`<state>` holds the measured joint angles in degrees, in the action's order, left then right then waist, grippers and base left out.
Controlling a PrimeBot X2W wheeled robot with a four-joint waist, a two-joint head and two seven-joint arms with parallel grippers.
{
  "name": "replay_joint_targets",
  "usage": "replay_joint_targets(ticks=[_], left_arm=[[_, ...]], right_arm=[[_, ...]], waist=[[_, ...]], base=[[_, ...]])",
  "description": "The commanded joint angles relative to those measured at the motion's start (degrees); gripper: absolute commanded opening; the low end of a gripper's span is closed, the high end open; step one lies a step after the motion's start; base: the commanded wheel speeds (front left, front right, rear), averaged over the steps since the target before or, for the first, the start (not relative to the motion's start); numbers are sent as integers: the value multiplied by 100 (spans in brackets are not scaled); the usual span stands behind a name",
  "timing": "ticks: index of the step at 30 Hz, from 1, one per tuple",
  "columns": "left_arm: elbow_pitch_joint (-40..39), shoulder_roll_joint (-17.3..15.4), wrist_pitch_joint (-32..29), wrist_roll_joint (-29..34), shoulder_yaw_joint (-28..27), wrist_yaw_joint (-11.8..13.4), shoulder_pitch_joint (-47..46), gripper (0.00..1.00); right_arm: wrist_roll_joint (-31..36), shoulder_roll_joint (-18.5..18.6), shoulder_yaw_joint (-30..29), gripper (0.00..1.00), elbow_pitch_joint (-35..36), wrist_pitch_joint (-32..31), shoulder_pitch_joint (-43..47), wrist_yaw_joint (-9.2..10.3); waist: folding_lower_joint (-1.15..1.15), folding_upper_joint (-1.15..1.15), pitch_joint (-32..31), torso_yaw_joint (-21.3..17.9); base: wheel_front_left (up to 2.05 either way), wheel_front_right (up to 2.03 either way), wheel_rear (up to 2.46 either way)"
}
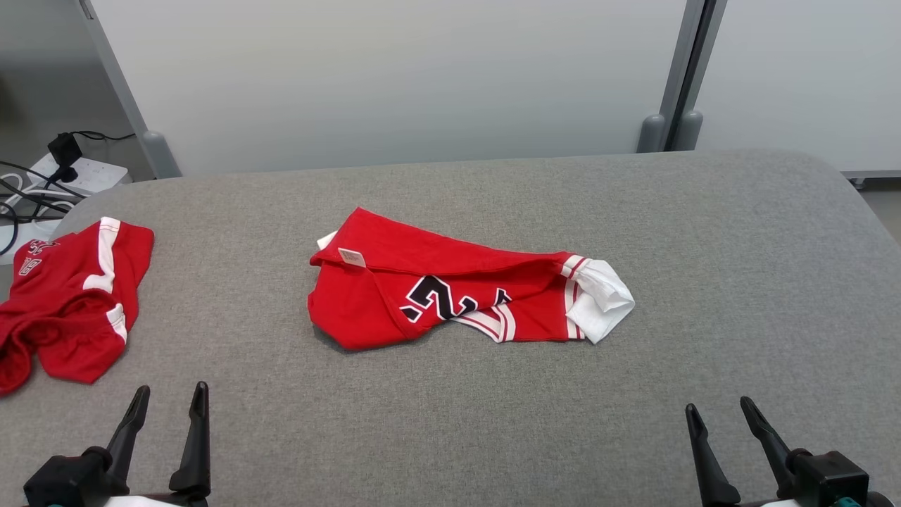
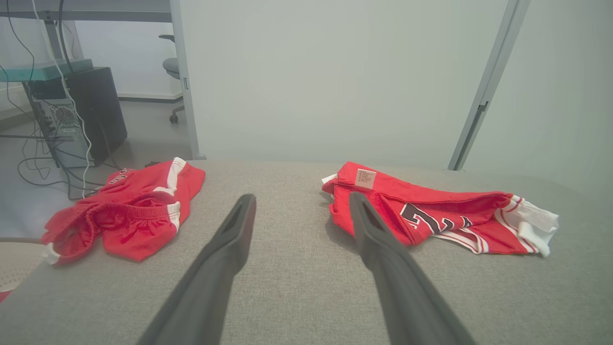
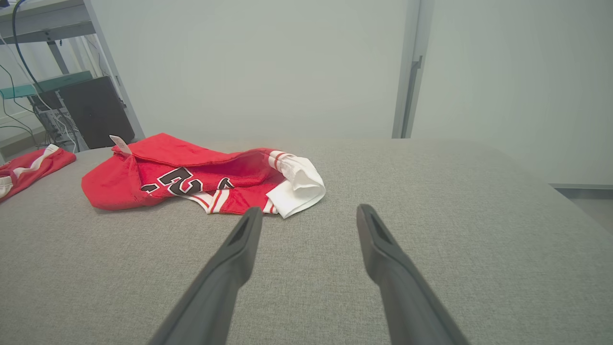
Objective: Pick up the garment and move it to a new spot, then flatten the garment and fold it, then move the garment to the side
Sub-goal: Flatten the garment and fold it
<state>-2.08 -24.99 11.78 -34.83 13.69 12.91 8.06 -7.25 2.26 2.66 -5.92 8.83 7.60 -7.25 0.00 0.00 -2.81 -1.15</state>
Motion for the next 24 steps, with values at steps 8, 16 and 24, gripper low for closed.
replay_joint_targets(ticks=[8,16,24], left_arm=[[-191,-144,-14,-35,-216,70,-213,100],[-168,-133,-32,-41,-168,81,-248,100],[16,80,-443,-46,366,-278,-1121,100]], right_arm=[[-52,62,171,100,178,31,-153,-24],[-53,62,161,100,179,25,-165,-24],[-20,62,196,100,254,1,-261,-24]], waist=[[0,0,38,6],[0,0,88,-11],[0,0,358,-10]], base=[[0,0,0],[0,0,0],[0,0,0]])
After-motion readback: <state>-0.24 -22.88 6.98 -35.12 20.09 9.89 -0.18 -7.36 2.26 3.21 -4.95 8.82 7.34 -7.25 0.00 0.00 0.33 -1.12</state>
